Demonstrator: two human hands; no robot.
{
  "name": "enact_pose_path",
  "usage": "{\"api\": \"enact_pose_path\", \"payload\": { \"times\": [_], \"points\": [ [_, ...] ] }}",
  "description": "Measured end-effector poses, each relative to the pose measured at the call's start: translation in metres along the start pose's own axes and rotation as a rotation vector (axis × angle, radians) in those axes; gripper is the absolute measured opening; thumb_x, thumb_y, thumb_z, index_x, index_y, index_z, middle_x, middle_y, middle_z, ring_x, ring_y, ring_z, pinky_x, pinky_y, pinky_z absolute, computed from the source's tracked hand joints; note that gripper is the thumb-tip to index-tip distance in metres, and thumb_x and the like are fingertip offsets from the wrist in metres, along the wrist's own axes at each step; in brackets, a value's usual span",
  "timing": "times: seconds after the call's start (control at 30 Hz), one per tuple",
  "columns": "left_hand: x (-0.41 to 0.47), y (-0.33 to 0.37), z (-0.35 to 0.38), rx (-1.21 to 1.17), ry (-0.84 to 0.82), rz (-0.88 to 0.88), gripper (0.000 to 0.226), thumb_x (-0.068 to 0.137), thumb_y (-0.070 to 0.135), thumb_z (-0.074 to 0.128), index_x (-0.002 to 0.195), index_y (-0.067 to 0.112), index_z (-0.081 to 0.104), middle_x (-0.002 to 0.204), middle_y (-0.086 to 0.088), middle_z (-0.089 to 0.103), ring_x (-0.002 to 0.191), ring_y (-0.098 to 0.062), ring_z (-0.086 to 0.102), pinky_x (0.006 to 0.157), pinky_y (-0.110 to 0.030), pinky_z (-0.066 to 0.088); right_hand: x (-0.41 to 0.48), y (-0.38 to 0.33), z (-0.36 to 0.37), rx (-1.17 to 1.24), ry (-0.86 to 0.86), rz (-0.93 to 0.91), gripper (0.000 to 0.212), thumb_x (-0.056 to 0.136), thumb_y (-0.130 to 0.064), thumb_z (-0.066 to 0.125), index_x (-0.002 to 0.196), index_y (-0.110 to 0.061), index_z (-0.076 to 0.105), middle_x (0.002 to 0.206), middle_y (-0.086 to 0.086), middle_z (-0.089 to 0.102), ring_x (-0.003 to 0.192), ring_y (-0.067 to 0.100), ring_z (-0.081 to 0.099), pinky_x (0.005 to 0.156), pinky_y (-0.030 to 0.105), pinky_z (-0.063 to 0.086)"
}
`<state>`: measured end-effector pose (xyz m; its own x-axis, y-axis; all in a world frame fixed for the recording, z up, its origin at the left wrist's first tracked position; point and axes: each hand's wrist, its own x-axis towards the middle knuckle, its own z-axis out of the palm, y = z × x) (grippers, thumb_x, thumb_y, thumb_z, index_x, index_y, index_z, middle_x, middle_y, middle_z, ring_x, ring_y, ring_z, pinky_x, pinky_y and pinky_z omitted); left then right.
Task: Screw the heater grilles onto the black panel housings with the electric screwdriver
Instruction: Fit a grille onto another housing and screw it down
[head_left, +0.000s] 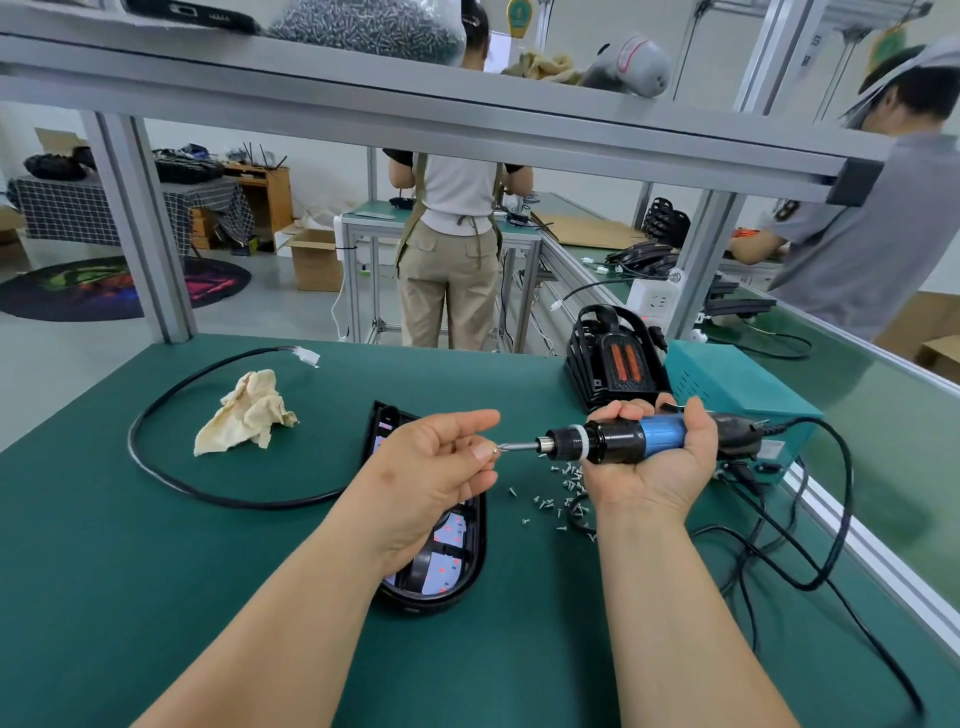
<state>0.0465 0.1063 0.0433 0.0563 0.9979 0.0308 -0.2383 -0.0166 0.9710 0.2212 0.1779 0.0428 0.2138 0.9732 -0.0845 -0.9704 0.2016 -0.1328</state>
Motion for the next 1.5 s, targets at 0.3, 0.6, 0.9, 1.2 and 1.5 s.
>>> {"api": "enact_pose_path", "payload": {
  "times": [0.3, 0.6, 0.9, 1.2, 1.5],
  "points": [
    [0.003, -0.003, 0.002, 0.102, 0.096, 0.019, 0.026, 0.094, 0.002, 0.061, 0.117, 0.012, 0.066, 0.088, -0.003, 0.057, 0.070, -0.001, 0.064, 0.069, -0.014, 0.054, -0.003, -0.002, 0.002, -0.055, -0.026, -0.033, 0.025, 0.065, -0.031, 0.068, 0.082, -0.020, 0.055, 0.058, -0.003, 0.051, 0.045, 0.012, 0.051, 0.058, 0.022, 0.051],
    [0.001, -0.001, -0.002, 0.136, 0.051, 0.005, 0.022, 0.096, 0.002, 0.058, 0.109, 0.018, 0.065, 0.086, -0.003, 0.061, 0.067, 0.003, 0.066, 0.066, -0.014, 0.054, -0.006, -0.003, 0.006, -0.123, -0.092, -0.054, 0.022, 0.070, -0.031, 0.068, 0.084, -0.020, 0.054, 0.060, -0.002, 0.051, 0.047, 0.013, 0.051, 0.061, 0.023, 0.050],
    [0.001, -0.002, -0.003, 0.176, 0.086, -0.023, 0.021, 0.097, 0.004, 0.057, 0.105, 0.021, 0.067, 0.080, -0.001, 0.066, 0.064, 0.002, 0.065, 0.064, -0.014, 0.053, -0.010, -0.002, 0.011, -0.186, -0.155, -0.076, 0.016, 0.078, -0.031, 0.064, 0.086, -0.021, 0.054, 0.061, -0.002, 0.050, 0.048, 0.014, 0.051, 0.059, 0.024, 0.050],
    [0.003, -0.005, -0.004, 0.271, 0.137, -0.028, 0.019, 0.097, 0.005, 0.059, 0.100, 0.022, 0.067, 0.080, -0.002, 0.068, 0.063, 0.000, 0.065, 0.063, -0.014, 0.053, -0.013, 0.000, 0.015, -0.244, -0.220, -0.095, 0.010, 0.070, -0.031, 0.069, 0.065, -0.023, 0.068, 0.060, -0.002, 0.051, 0.047, 0.014, 0.050, 0.058, 0.024, 0.049],
    [0.003, 0.009, -0.015, 0.694, 0.269, 0.167, 0.023, 0.095, 0.030, 0.062, 0.116, 0.028, 0.071, 0.069, 0.020, 0.067, 0.065, 0.006, 0.058, 0.073, -0.016, 0.045, -0.014, -0.002, 0.015, -0.272, -0.194, -0.057, 0.041, 0.091, -0.027, 0.056, 0.052, -0.022, 0.068, 0.057, -0.001, 0.050, 0.045, 0.014, 0.050, 0.054, 0.023, 0.050]
  ]
}}
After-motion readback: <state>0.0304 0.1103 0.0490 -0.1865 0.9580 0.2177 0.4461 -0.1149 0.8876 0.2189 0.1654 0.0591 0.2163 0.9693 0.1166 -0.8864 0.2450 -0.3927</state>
